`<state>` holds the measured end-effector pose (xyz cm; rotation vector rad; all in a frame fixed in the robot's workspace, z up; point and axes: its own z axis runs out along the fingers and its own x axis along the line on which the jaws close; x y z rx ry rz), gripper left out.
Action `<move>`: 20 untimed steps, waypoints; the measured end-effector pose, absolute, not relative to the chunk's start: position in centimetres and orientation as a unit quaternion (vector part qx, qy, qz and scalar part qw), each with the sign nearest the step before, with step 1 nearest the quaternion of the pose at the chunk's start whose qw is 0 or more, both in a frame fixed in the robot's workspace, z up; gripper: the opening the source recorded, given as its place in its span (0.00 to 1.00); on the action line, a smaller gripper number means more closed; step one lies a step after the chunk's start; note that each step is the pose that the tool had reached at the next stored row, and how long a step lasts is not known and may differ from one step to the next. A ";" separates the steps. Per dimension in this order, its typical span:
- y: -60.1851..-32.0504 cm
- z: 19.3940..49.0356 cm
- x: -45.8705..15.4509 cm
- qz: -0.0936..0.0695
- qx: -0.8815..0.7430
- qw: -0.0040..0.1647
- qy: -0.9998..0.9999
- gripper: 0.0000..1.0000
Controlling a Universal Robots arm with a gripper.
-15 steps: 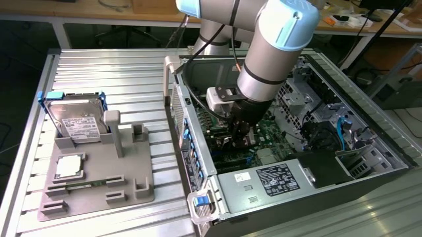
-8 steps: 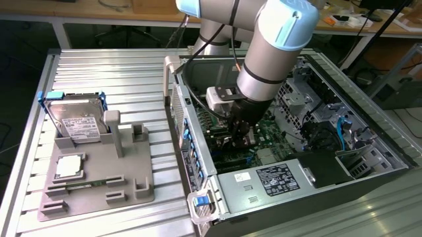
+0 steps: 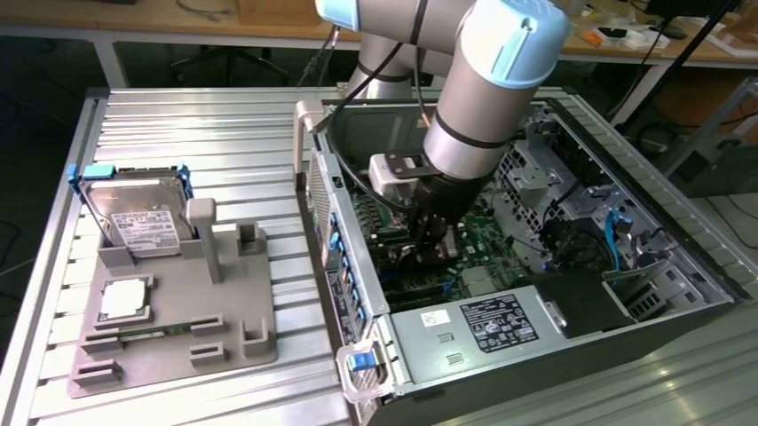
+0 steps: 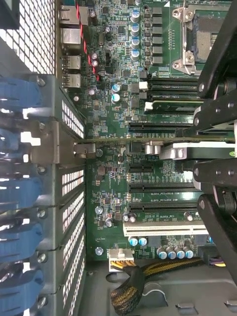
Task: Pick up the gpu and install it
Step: 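Insert the gpu into the slot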
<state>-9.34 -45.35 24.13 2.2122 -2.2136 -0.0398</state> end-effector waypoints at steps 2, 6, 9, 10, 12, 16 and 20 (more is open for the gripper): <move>-45.3 24.0 -9.4 -0.013 0.707 0.006 -0.707 0.27; -45.3 23.9 -9.4 -0.013 0.707 0.006 -0.707 0.27; -45.3 23.9 -9.4 -0.013 0.707 0.006 -0.707 0.27; -45.3 23.9 -9.4 -0.013 0.707 0.006 -0.707 0.27; -45.3 23.9 -9.4 -0.013 0.707 0.006 -0.707 0.27; -45.3 23.9 -9.4 -0.013 0.707 0.006 -0.707 0.33; -45.3 24.7 -9.4 -0.013 0.707 0.006 -0.707 0.52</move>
